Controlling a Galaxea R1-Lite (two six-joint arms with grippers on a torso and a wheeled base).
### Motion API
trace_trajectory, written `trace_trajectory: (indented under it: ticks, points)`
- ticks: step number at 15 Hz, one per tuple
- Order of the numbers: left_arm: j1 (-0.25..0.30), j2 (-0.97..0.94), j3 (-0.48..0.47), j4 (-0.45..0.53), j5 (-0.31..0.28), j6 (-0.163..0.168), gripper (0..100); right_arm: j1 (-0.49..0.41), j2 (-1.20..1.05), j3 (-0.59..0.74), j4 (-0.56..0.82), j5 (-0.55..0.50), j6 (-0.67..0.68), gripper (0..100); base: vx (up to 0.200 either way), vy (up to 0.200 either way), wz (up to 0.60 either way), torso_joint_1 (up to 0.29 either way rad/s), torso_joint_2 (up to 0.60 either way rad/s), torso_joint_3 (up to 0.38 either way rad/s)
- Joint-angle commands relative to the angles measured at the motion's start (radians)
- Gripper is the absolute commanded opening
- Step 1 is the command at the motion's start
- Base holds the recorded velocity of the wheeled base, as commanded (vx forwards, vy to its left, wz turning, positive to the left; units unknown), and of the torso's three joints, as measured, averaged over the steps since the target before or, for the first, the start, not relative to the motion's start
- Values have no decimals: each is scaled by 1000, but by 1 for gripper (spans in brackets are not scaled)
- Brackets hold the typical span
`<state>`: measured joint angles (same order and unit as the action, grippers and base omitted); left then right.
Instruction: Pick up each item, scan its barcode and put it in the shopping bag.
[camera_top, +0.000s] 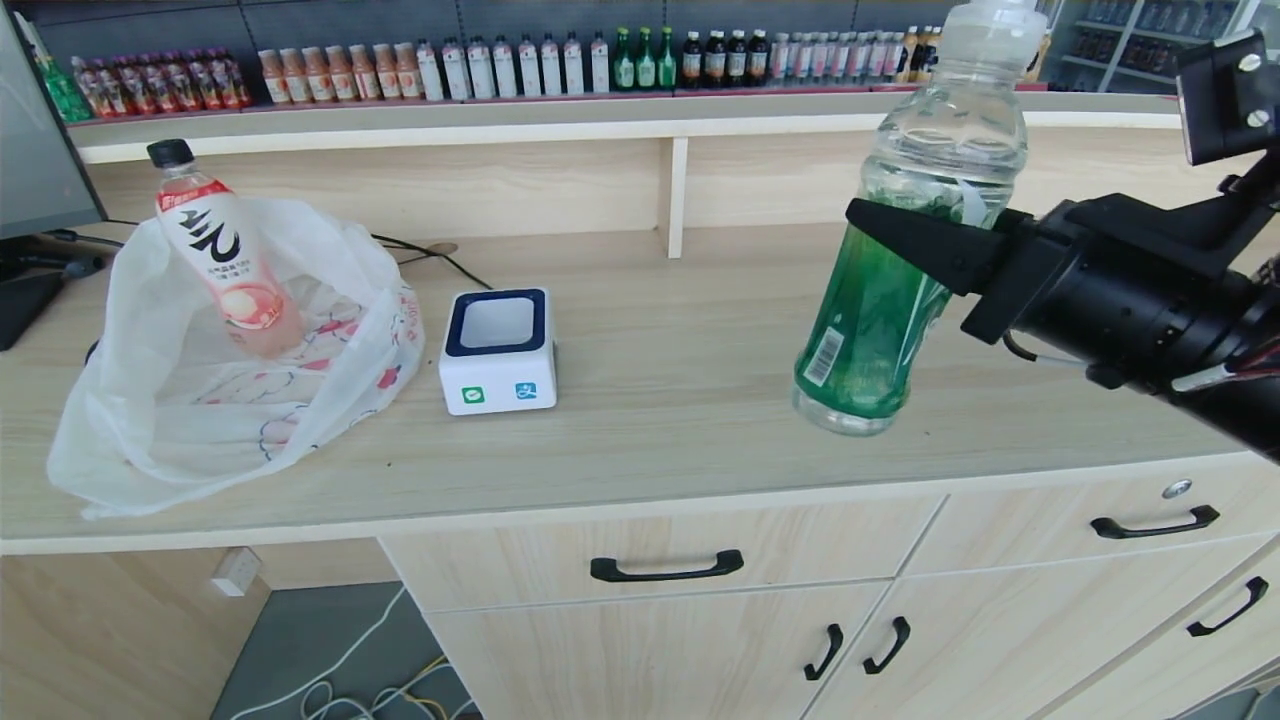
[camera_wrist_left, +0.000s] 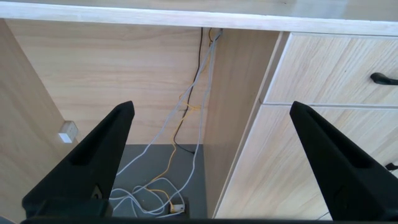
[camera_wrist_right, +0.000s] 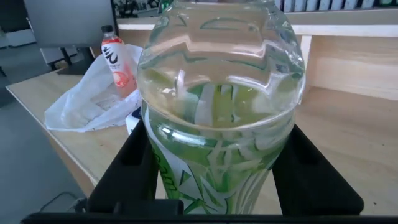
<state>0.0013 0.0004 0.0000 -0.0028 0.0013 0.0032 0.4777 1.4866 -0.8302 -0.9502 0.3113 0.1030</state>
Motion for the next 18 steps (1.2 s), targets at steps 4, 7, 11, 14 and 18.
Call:
trace_trajectory:
  ticks: [4, 7, 11, 14, 18]
  points:
    - [0, 0, 0, 0, 0, 0, 100, -47, 54, 37, -117, 284, 70, 0, 0, 0, 0, 0, 0, 0]
    - [0, 0, 0, 0, 0, 0, 100, -57, 141, 43, -291, 477, 144, 0, 0, 0, 0, 0, 0, 0]
    - [0, 0, 0, 0, 0, 0, 100, -85, 251, 16, -467, 603, 224, 0, 0, 0, 0, 0, 0, 0]
    - [0, 0, 0, 0, 0, 0, 100, -79, 279, -29, -532, 684, 310, 0, 0, 0, 0, 0, 0, 0]
    - [0, 0, 0, 0, 0, 0, 100, -71, 290, -92, -541, 747, 397, 0, 0, 0, 0, 0, 0, 0]
